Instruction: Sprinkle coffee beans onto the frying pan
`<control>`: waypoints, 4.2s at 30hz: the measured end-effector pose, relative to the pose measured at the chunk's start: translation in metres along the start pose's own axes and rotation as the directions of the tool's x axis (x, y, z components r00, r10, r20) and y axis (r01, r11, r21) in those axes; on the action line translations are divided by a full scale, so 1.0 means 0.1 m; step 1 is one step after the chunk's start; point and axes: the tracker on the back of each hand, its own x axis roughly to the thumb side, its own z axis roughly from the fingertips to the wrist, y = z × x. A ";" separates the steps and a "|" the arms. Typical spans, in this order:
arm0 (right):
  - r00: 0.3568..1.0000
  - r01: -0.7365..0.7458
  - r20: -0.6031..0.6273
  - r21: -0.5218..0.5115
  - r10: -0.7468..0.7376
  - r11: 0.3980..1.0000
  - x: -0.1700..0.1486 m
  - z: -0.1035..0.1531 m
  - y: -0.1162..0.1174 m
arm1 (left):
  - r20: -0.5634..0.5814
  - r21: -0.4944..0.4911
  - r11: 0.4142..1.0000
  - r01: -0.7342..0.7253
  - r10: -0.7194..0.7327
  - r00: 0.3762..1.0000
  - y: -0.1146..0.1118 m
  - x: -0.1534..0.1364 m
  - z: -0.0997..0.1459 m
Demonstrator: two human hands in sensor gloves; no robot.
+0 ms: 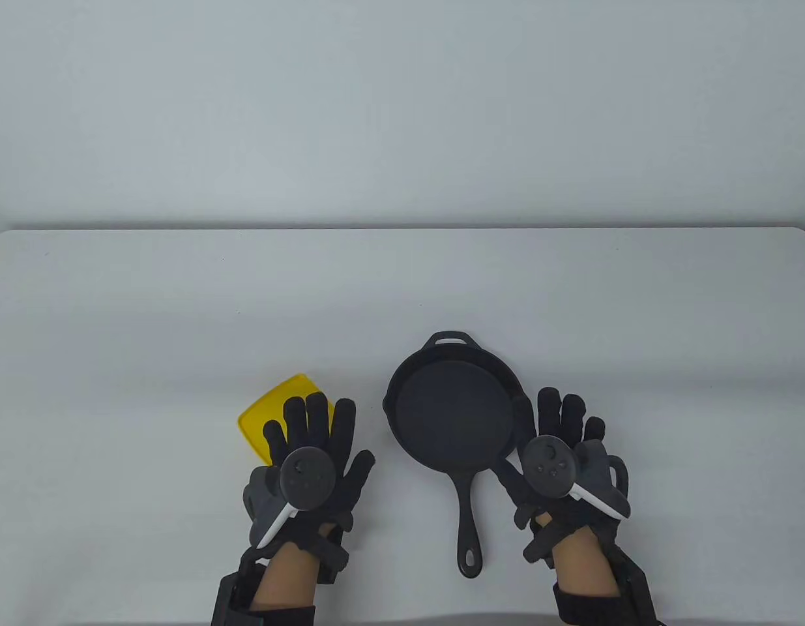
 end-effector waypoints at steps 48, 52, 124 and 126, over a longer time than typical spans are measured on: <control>0.988 0.081 0.149 -0.299 -0.038 0.951 0.15 0.02 -0.01 | 0.016 -0.047 0.993 0.113 -0.112 0.994 0.27 -0.37 -0.39; 0.889 0.429 0.259 -0.190 -0.377 0.883 0.22 0.02 0.03 | 0.285 0.011 0.984 0.176 -0.171 0.943 0.38 0.27 -0.19; -0.112 0.988 0.409 0.144 -0.906 -0.057 -0.10 -0.13 0.08 | -0.298 -0.206 -0.052 -0.977 0.954 0.012 -0.53 0.17 0.06; 0.012 1.000 0.482 -0.009 -0.876 0.008 -0.34 -0.04 -0.07 | -0.275 -0.177 -0.001 -0.984 0.960 0.049 -0.52 0.13 0.05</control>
